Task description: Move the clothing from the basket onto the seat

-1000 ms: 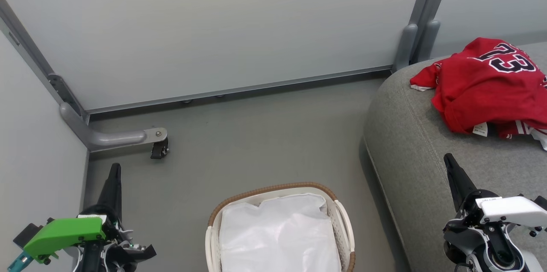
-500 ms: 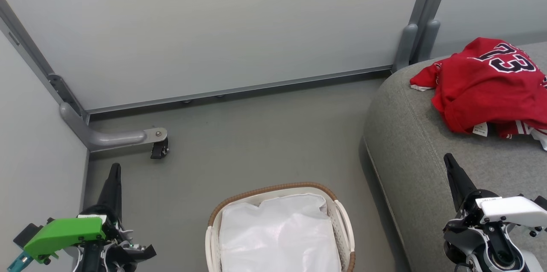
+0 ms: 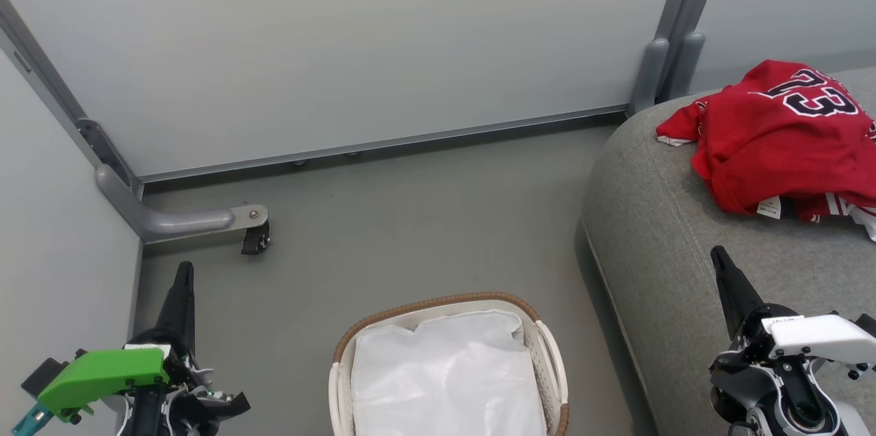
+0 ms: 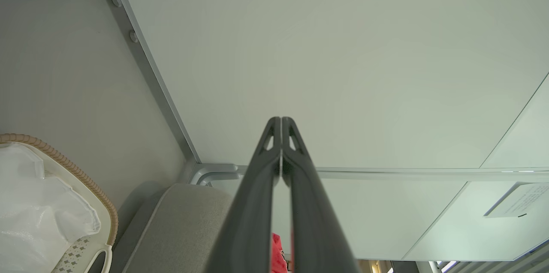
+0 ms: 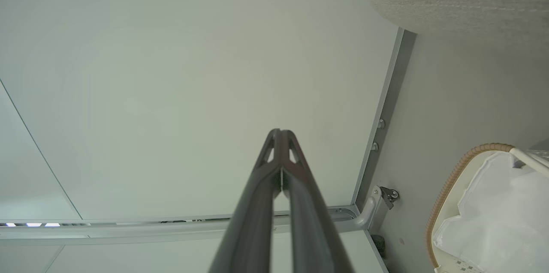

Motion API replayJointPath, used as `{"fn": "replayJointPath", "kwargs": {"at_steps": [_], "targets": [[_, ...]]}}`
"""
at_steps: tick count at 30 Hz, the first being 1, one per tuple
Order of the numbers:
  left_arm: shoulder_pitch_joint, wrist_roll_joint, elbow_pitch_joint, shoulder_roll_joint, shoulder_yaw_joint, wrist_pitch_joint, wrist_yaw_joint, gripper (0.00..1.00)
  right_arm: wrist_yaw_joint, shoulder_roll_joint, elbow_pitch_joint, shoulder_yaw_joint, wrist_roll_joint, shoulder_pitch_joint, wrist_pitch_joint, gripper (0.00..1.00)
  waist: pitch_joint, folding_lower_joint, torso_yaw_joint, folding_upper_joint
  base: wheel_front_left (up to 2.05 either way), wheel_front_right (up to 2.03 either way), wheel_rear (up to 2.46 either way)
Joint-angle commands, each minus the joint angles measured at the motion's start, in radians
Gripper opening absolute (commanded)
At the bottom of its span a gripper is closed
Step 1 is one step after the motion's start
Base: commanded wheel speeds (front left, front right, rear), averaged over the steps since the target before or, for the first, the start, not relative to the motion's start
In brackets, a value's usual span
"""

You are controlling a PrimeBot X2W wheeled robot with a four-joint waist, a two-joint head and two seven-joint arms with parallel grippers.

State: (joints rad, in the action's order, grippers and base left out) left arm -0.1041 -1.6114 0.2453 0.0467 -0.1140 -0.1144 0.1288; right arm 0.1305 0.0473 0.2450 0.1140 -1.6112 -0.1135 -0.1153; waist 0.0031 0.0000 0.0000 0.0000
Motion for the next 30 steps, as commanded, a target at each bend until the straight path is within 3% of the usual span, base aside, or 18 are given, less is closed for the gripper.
{"fn": "replayJointPath", "kwargs": {"at_steps": [1,30], "targets": [[-0.009,-0.003,-0.002,0.007,-0.002,-0.003,0.004,0.0,0.0,0.006,-0.003,0.002,-0.003,0.01,-0.001,0.0,0.0,0.0,0.0,0.0,0.0,0.0,0.0],[-0.009,-0.003,-0.002,0.007,-0.002,-0.003,0.004,0.0,0.0,0.006,-0.003,0.002,-0.004,0.01,-0.001,0.0,0.0,0.0,0.0,0.0,0.0,0.0,0.0]]}}
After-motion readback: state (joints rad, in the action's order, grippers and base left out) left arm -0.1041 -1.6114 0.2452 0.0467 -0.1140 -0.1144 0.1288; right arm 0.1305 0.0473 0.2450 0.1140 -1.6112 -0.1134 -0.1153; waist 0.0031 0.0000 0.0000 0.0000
